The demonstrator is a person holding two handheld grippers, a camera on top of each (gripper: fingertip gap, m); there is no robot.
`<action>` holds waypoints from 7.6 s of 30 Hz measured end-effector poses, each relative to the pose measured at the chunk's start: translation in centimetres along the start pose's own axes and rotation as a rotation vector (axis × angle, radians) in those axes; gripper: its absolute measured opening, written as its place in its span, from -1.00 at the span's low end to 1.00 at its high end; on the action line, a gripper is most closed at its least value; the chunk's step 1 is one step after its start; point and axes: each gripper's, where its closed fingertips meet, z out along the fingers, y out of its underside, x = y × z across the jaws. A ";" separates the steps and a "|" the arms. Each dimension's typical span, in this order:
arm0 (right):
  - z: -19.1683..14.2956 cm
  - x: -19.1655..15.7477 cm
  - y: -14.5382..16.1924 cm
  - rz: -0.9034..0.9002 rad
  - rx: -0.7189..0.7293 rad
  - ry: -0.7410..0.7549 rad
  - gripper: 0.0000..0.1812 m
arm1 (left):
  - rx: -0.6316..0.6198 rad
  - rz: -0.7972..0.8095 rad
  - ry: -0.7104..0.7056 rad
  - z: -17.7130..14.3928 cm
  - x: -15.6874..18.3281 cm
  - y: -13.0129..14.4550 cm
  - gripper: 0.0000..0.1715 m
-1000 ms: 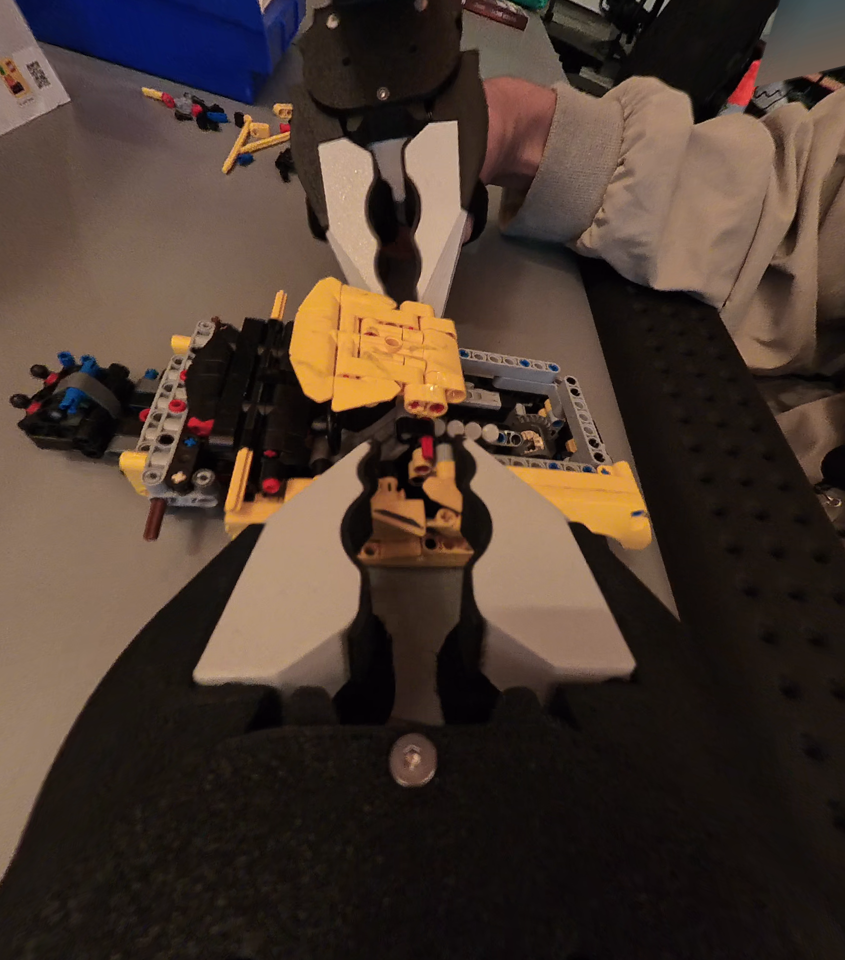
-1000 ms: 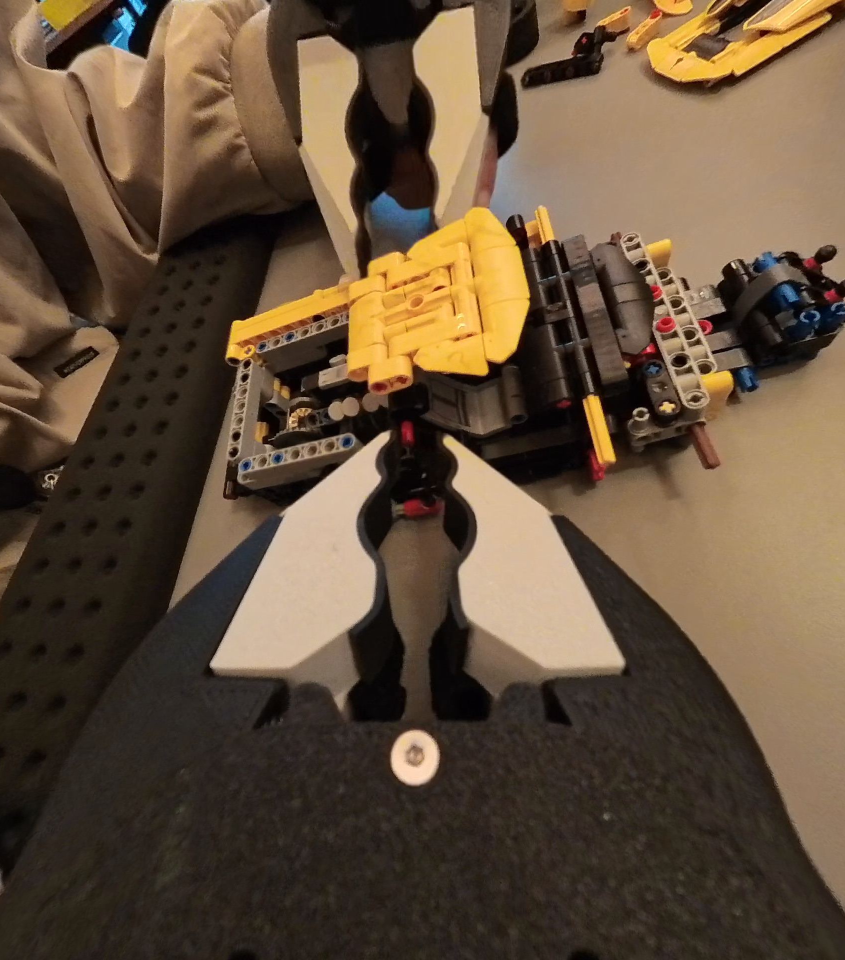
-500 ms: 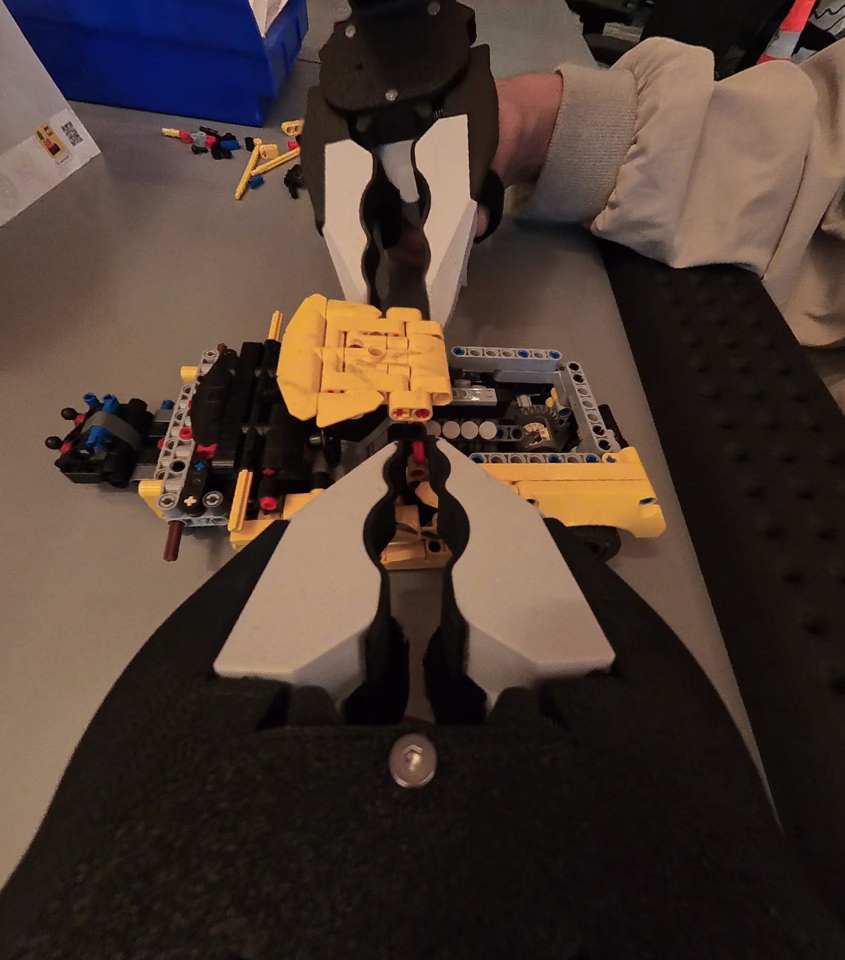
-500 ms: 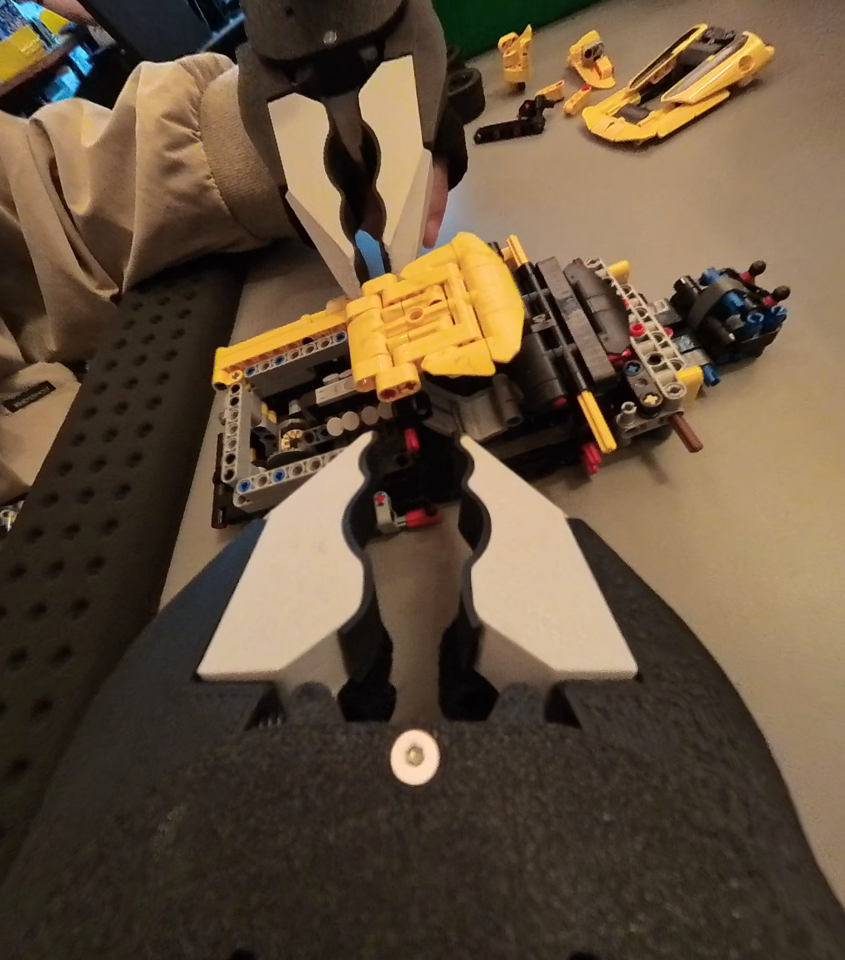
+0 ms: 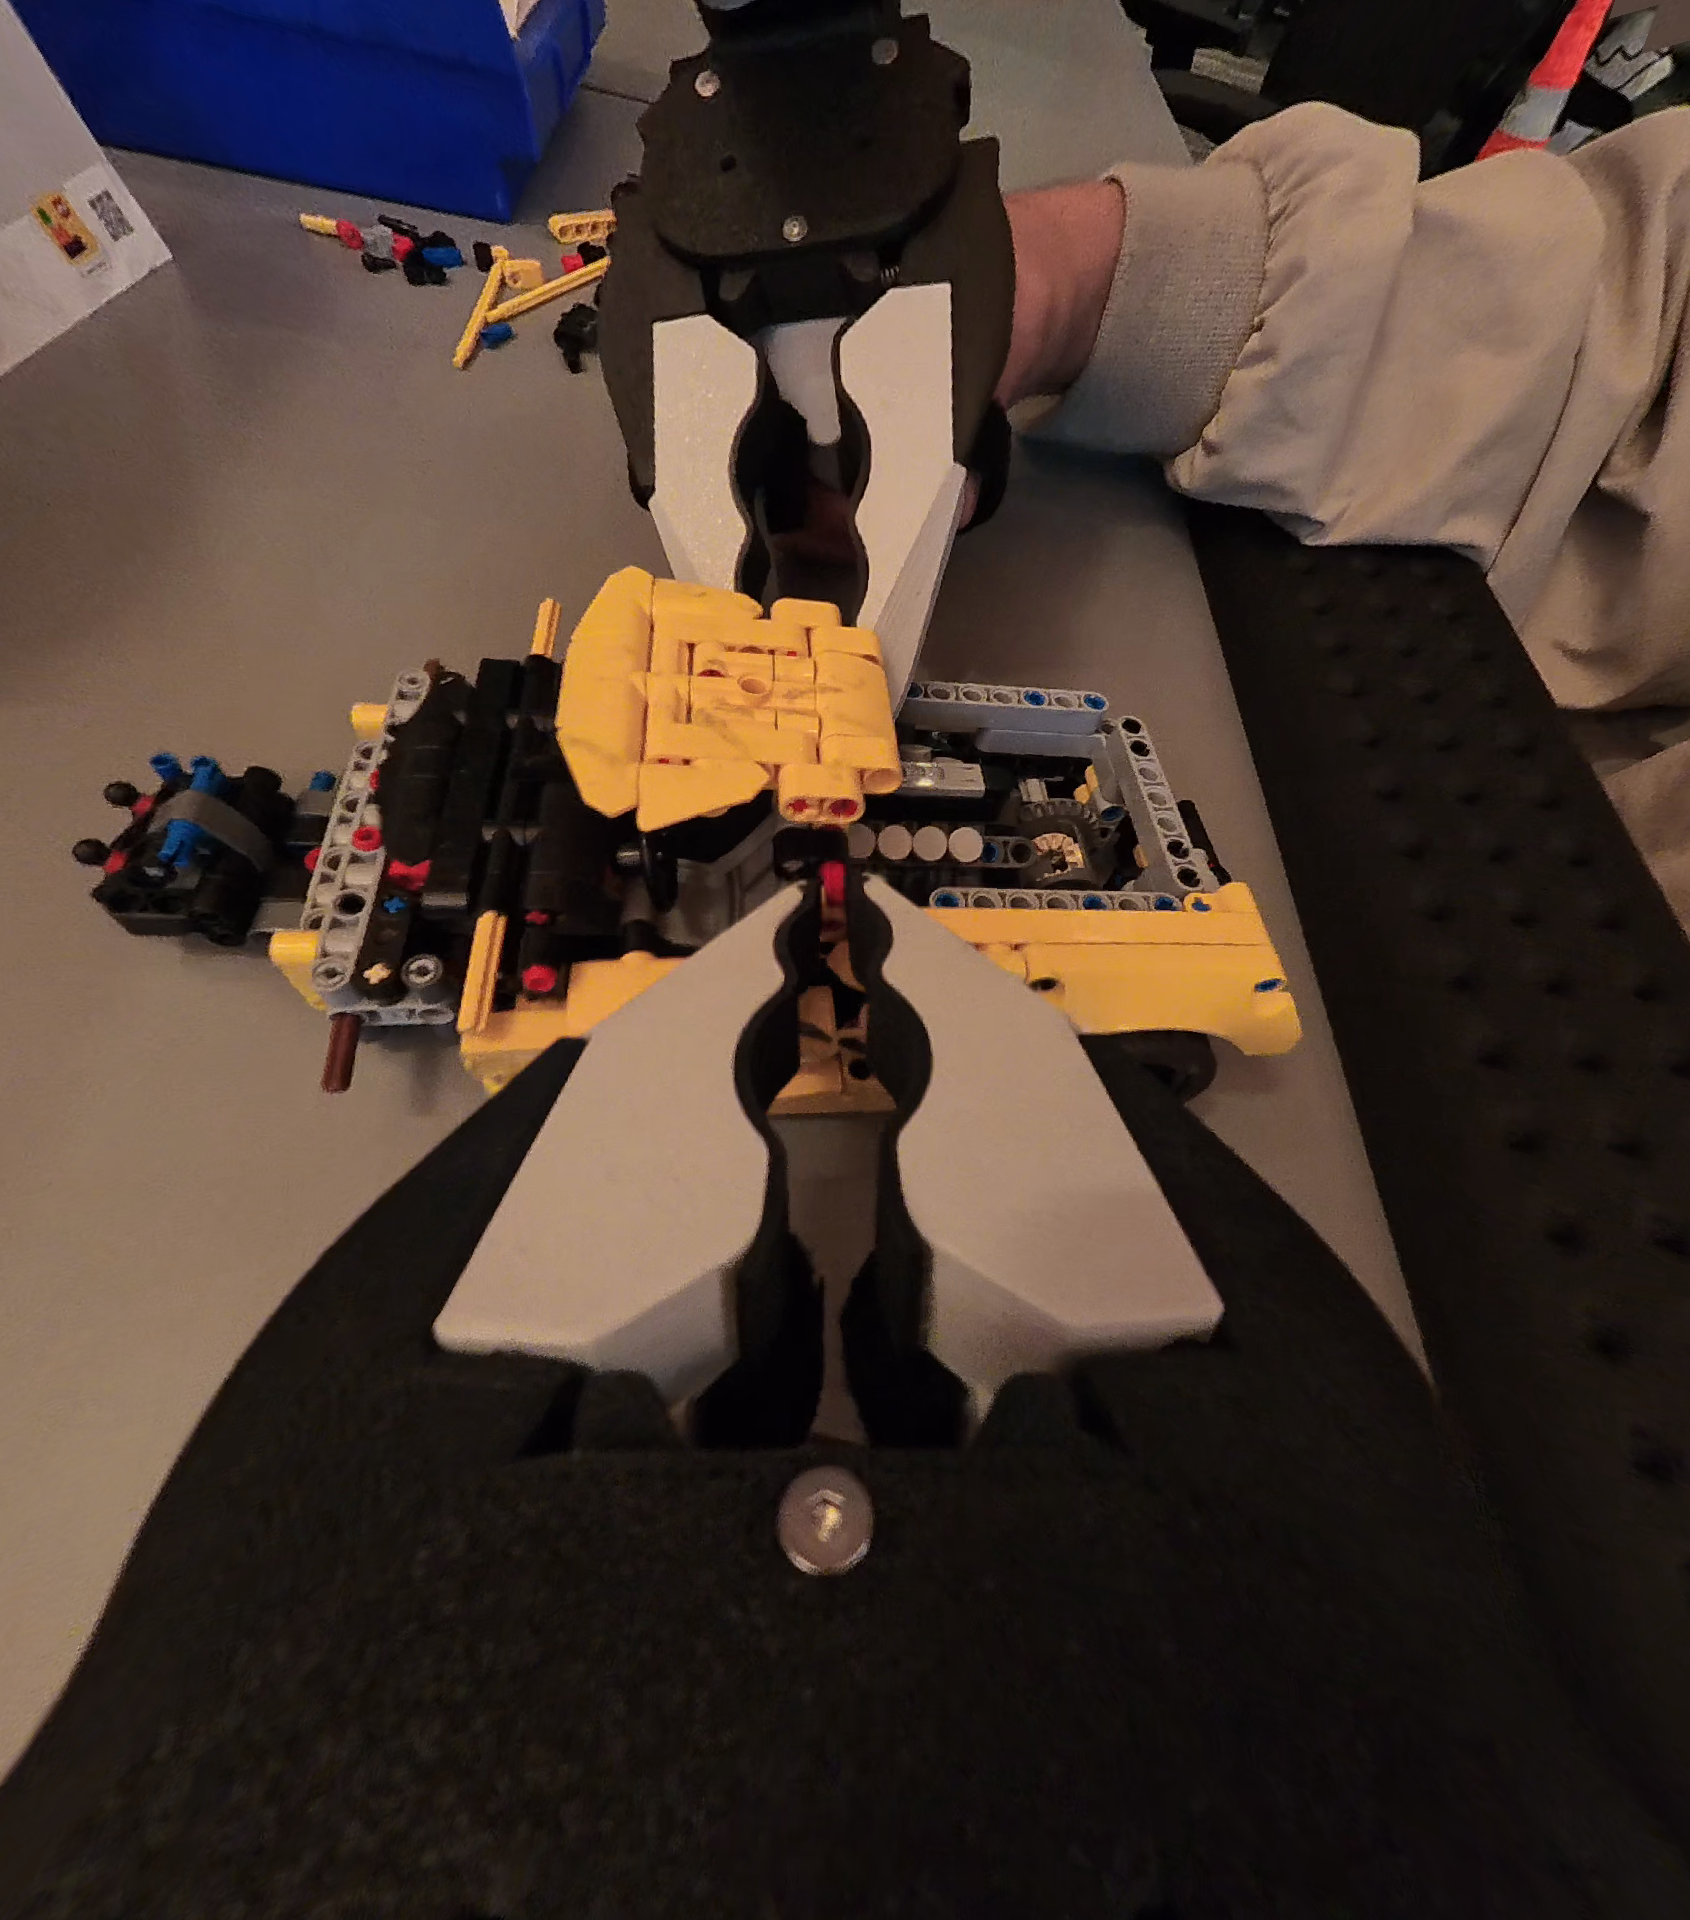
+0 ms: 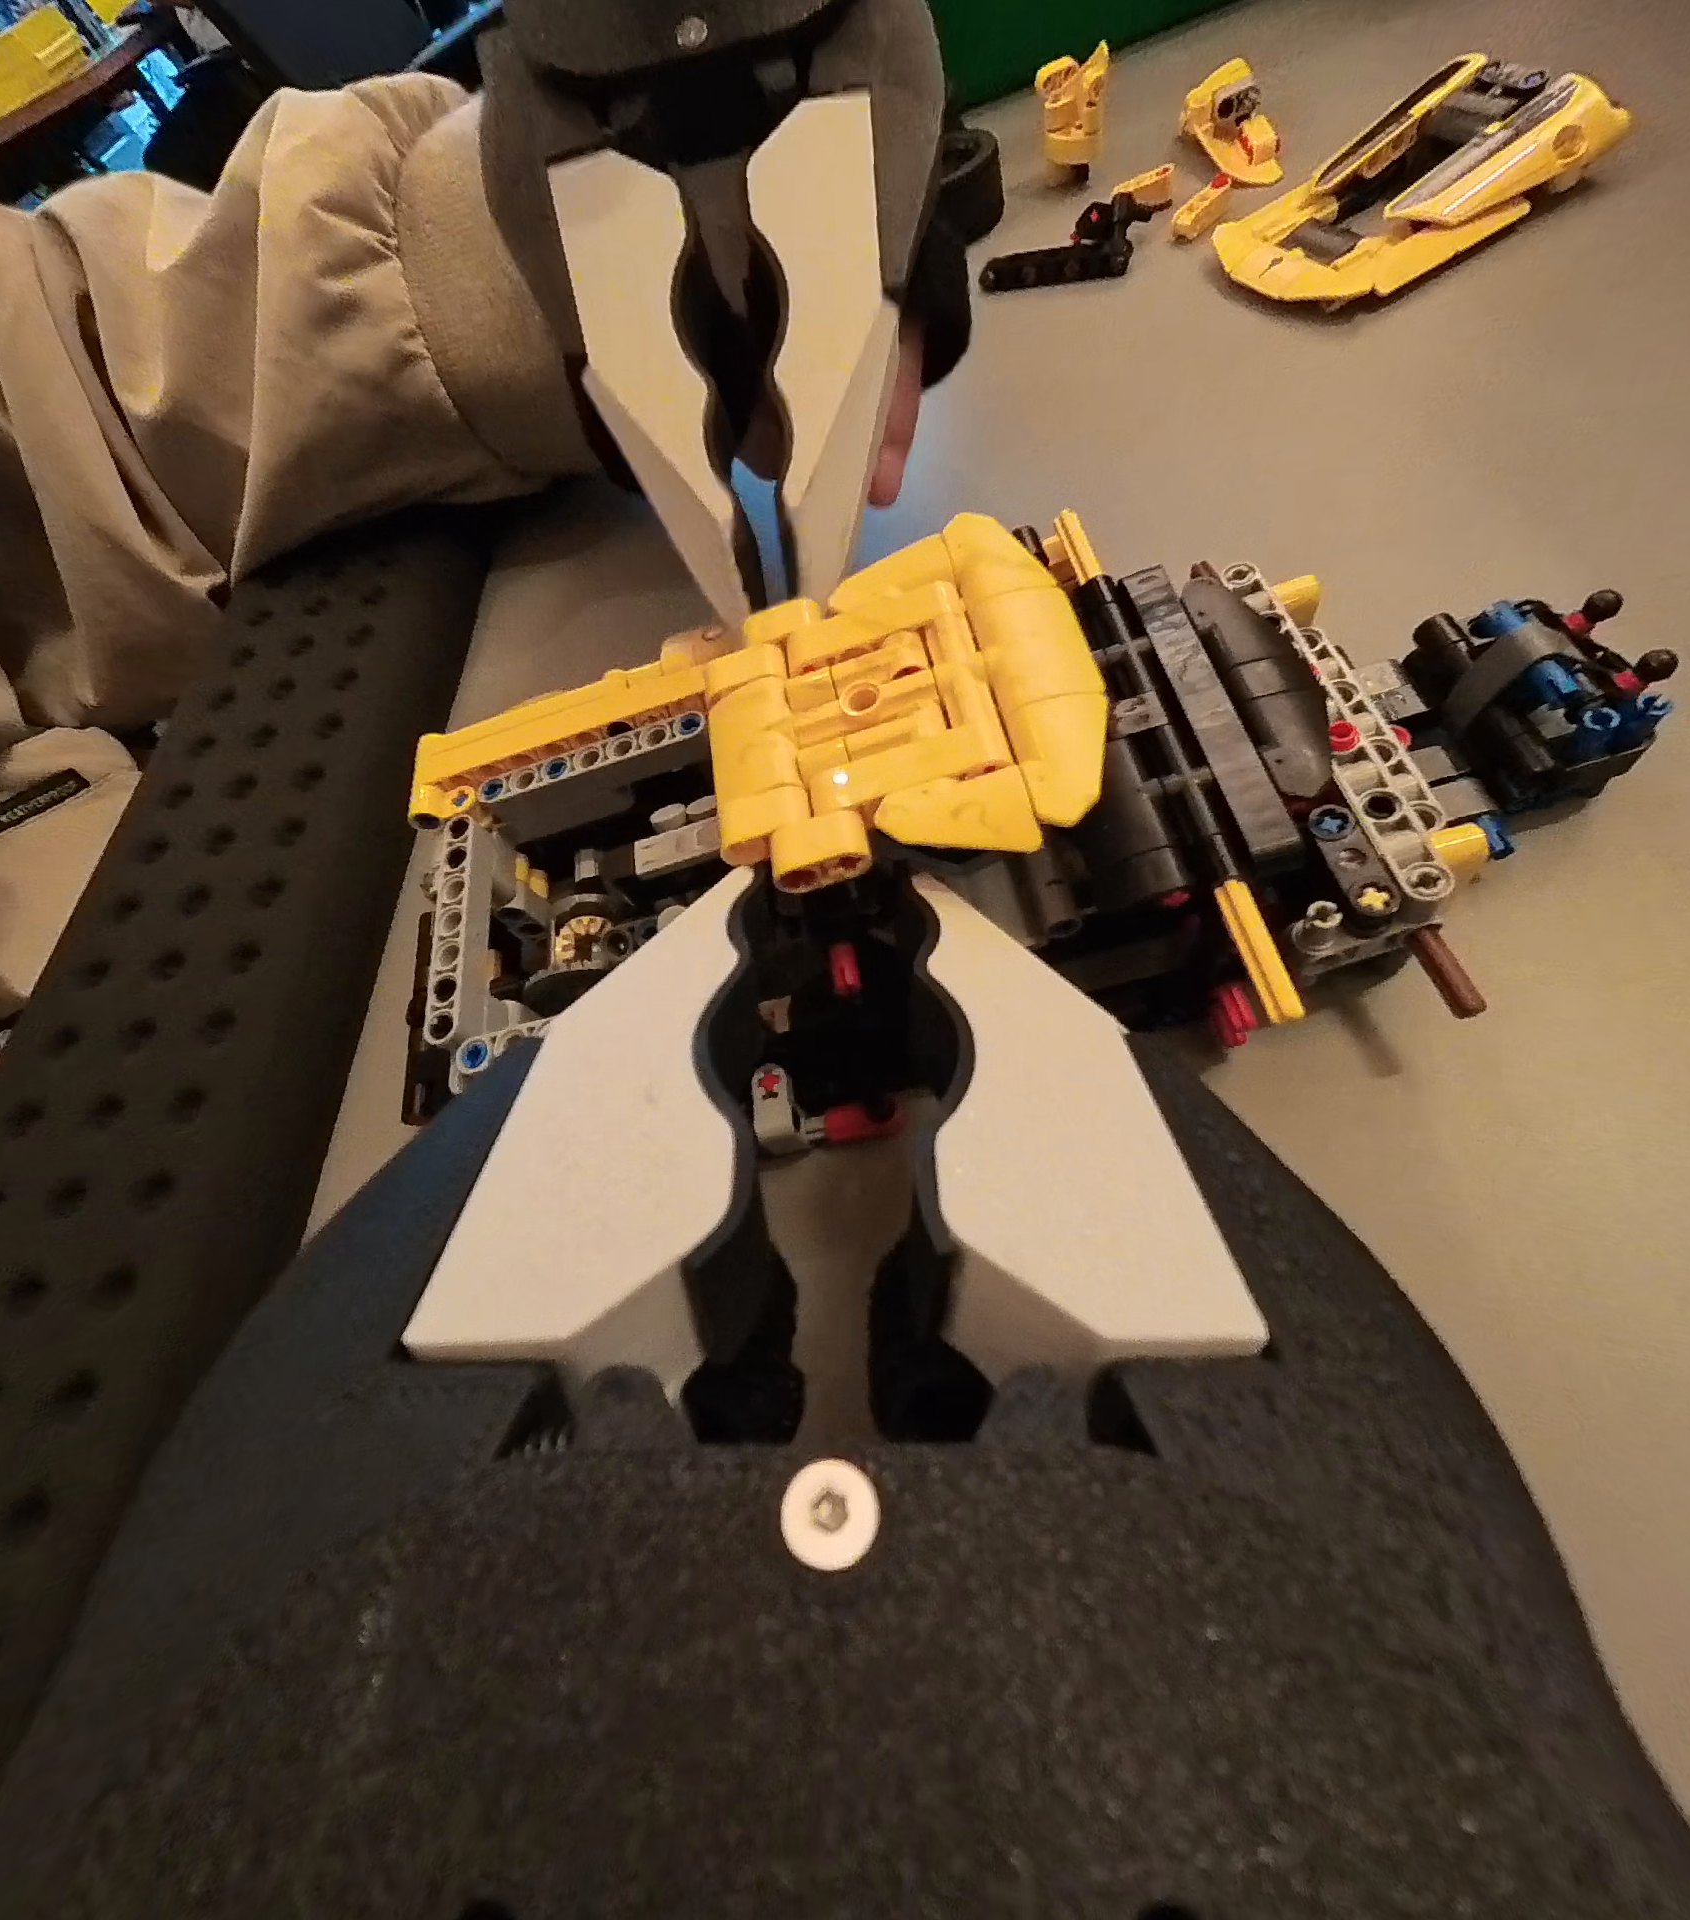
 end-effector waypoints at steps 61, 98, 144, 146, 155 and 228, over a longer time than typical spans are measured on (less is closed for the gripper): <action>0.1 4.9 1.7 0.139 -0.301 0.497 0.33 | 0.190 -0.669 -0.412 -4.2 -12.0 2.0 -0.67; -0.1 7.5 -3.9 -0.028 0.011 0.440 -0.48 | 0.121 -0.225 -0.778 -1.0 -9.7 -1.2 -0.65; -2.8 9.1 -5.9 0.007 0.166 0.417 -0.56 | 0.979 -1.235 -0.461 -2.0 -12.6 -3.0 -0.91; -4.7 10.6 -7.8 -0.012 0.193 0.476 -0.56 | 0.987 -1.247 -0.435 -1.7 -12.5 -3.1 -0.92; -0.8 12.1 -6.6 -0.051 0.027 0.206 -0.33 | 0.973 -1.250 -0.380 -0.8 -11.8 -3.4 -0.92; -20.4 9.3 4.6 0.447 -0.205 0.734 -0.85 | 0.213 -0.015 -0.734 -1.0 -5.9 -5.9 -0.67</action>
